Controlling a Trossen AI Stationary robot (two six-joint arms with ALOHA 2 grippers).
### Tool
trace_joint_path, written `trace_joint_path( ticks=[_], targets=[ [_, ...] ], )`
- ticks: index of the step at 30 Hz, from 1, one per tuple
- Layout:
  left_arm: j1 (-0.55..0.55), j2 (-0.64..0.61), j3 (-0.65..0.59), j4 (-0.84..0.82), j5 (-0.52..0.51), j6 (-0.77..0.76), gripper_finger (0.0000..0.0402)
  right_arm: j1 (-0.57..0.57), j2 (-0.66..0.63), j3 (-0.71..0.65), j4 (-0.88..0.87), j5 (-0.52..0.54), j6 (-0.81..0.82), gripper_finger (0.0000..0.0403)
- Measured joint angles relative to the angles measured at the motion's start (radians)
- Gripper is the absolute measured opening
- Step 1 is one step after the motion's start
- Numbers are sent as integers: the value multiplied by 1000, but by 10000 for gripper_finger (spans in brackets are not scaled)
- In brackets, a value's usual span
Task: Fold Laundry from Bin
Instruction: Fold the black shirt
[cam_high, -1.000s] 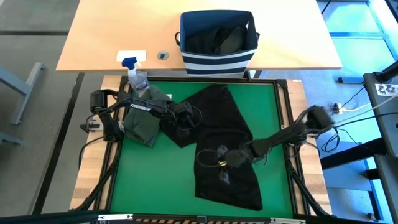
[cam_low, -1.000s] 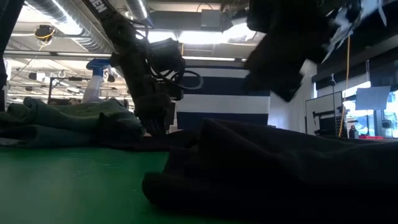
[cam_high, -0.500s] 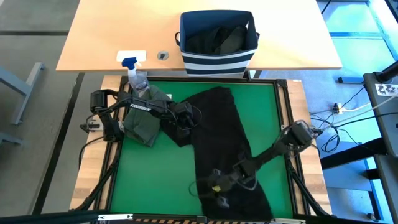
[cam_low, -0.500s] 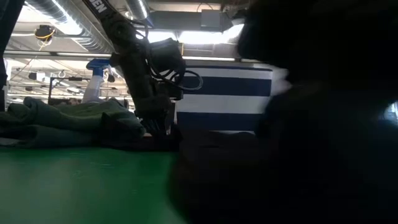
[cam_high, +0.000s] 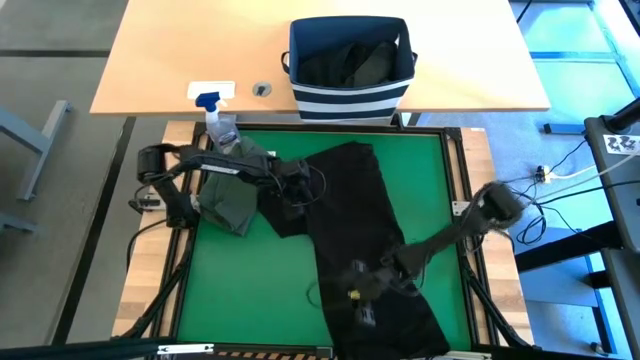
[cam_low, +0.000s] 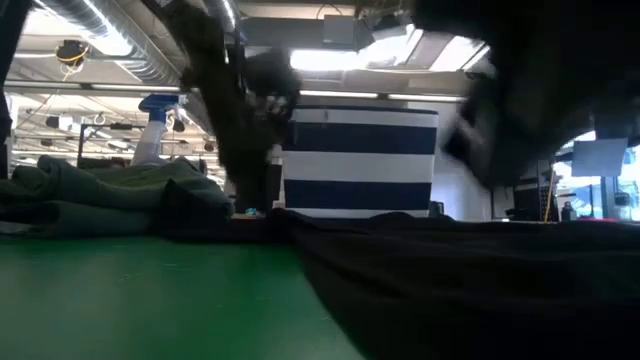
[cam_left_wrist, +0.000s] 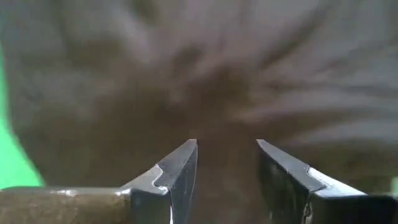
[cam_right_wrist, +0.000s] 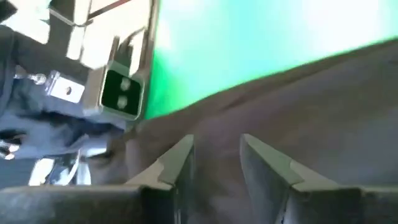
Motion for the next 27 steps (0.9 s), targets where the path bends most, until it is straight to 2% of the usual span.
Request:
trace_joint_path(
  ticks=[5,7,10,19,27],
  targets=[
    [-17,-110,46,-144,2,2,156,-133,-160,0,-326,95,-164,130],
    [-22,-143,46,-171,1,2,156,-216,-199,0,-427,138,-242,130],
    [-24,-172,36,-209,7,1,156,-368,-213,-8,-519,150,-386,130],
    [-23,-173,-46,-145,6,-9,156,-828,-211,-103,-488,-49,-689,130],
    [-22,-174,-46,-103,4,-35,156,-1046,-141,-147,-463,-85,-951,130]
  ],
)
